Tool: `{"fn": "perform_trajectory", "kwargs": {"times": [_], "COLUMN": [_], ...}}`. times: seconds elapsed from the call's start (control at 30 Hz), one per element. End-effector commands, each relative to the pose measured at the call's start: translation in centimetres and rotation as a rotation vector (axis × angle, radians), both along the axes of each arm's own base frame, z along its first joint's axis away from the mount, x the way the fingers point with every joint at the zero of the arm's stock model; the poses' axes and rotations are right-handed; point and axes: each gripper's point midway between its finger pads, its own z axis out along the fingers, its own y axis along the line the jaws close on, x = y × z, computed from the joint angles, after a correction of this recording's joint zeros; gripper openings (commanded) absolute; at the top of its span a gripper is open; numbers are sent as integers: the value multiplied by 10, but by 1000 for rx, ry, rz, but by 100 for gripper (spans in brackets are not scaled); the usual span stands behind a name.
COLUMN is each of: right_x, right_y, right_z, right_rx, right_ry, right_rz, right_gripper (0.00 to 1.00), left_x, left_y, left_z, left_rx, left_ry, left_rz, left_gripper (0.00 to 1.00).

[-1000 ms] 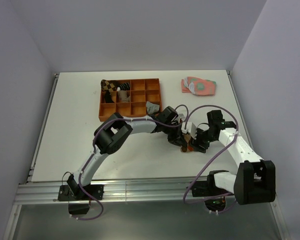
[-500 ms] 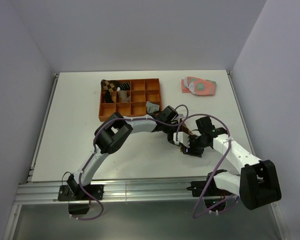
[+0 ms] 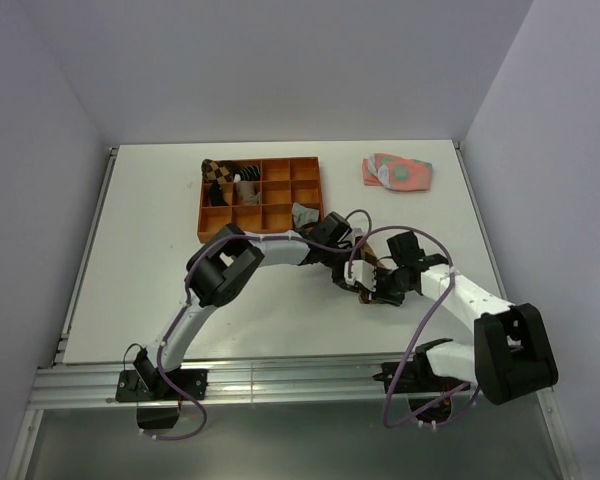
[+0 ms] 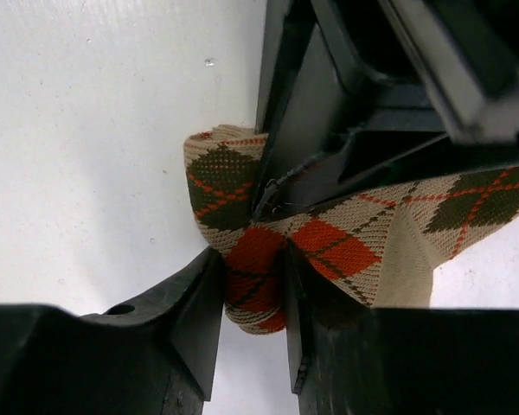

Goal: Roll the socks
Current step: Roll the sock at the center of the board.

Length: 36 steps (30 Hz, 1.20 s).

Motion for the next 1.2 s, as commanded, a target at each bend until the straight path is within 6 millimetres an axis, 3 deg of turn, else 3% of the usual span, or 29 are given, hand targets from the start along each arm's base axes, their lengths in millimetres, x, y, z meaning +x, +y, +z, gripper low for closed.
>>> {"fn": "perform_trajectory", "kwargs": {"times": [0.0,0.33,0.47,0.5,0.57,0.6,0.63,0.67,0.7,0.77,0.87,1.17], "right_x": [-4,-11,-19,-11,-17,-7,-7,-14,-6,-8,2,11], "right_y": [-10,-18,-22,-23,-30,-30,-33,-33,-33,-35,-38,-40], "right_z": [-9,0,-2,1,0,4,5,5,8,8,7,-4], "right_rx": [-25,105,109,111,112,119,122,120,122,114,95,68], "right_ry": [49,313,467,469,566,570,599,681,685,748,782,906], "right_rz": [-50,-114,-137,-145,-178,-184,-200,-207,-212,-227,-255,-337], "right_gripper": [22,18,17,17,17,17,17,17,18,18,18,19], "left_x": [-11,25,40,44,50,54,57,55,56,55,52,33], "left_y": [49,33,43,44,55,54,56,57,56,47,35,16], "left_z": [-65,-12,-2,9,6,20,22,22,28,36,37,60], "left_rx": [254,45,27,2,24,-13,-17,-18,-33,-45,-17,-111], "left_ry": [82,-35,-137,-169,-217,-256,-285,-301,-337,-402,-556,-874], "left_rz": [90,284,383,404,458,475,491,491,483,462,379,232], "left_gripper": [22,31,31,32,32,32,32,32,33,33,33,47]}}
